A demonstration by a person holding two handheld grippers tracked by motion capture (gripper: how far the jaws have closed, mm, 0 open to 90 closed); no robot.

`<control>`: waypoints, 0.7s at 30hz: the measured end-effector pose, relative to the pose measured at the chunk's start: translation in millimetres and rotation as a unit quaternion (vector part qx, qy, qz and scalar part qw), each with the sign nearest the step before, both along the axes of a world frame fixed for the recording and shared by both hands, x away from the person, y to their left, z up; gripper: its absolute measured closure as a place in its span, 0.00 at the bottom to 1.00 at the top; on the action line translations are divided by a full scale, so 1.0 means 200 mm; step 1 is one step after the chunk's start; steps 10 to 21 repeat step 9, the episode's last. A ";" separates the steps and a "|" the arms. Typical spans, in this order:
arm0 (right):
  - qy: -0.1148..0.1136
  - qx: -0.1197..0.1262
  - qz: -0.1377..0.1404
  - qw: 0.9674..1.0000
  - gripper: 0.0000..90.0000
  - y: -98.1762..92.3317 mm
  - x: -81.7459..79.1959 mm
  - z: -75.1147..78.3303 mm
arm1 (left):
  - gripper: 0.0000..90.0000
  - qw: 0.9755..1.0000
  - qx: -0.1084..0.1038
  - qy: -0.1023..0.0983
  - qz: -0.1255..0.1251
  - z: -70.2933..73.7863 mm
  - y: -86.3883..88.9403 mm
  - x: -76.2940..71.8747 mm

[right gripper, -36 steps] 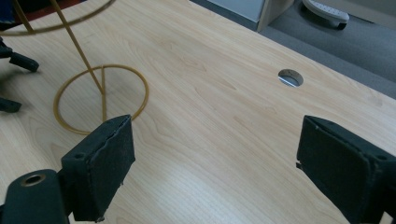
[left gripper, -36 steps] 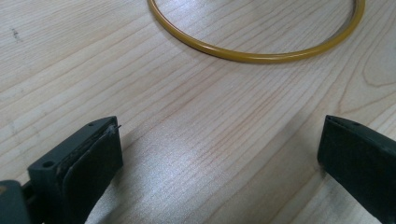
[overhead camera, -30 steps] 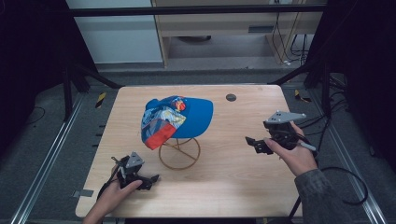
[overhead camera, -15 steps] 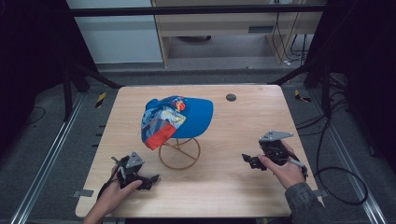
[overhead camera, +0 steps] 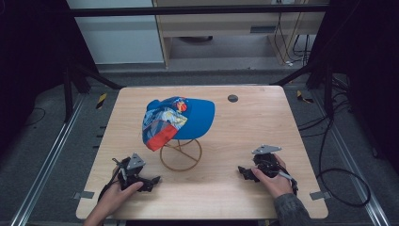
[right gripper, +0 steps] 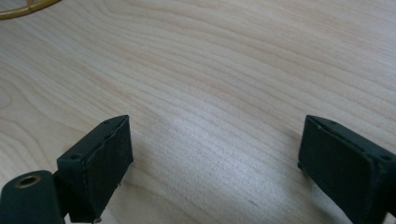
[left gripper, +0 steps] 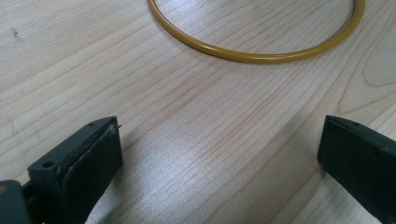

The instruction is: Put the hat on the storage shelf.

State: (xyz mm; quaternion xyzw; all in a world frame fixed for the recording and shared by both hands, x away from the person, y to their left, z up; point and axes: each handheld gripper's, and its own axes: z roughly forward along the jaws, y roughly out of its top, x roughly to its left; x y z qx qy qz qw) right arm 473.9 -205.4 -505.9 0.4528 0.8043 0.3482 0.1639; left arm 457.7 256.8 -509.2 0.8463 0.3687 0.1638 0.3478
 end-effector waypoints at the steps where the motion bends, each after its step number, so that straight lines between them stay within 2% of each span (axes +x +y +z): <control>1: -0.004 0.001 -0.003 1.000 0.11 0.00 -0.01 0.00 | 0.00 1.000 0.000 0.000 0.000 0.00 0.00 0.00; 4: -0.030 -0.015 -0.006 0.999 0.09 0.02 -0.02 -0.03 | 0.00 1.000 0.000 0.000 0.000 0.00 0.00 0.00; 5: -0.032 -0.016 -0.011 0.999 0.08 0.03 -0.03 -0.03 | 0.00 1.000 0.000 0.000 0.000 0.00 0.00 0.00; 9: -0.030 -0.015 -0.022 0.999 0.08 0.03 -0.03 -0.03 | 0.00 1.000 0.000 0.001 -0.001 0.00 0.00 0.00; 21: -0.030 -0.015 -0.022 0.999 0.08 0.03 -0.03 -0.03 | 0.00 1.000 0.000 0.001 -0.001 0.00 0.00 0.00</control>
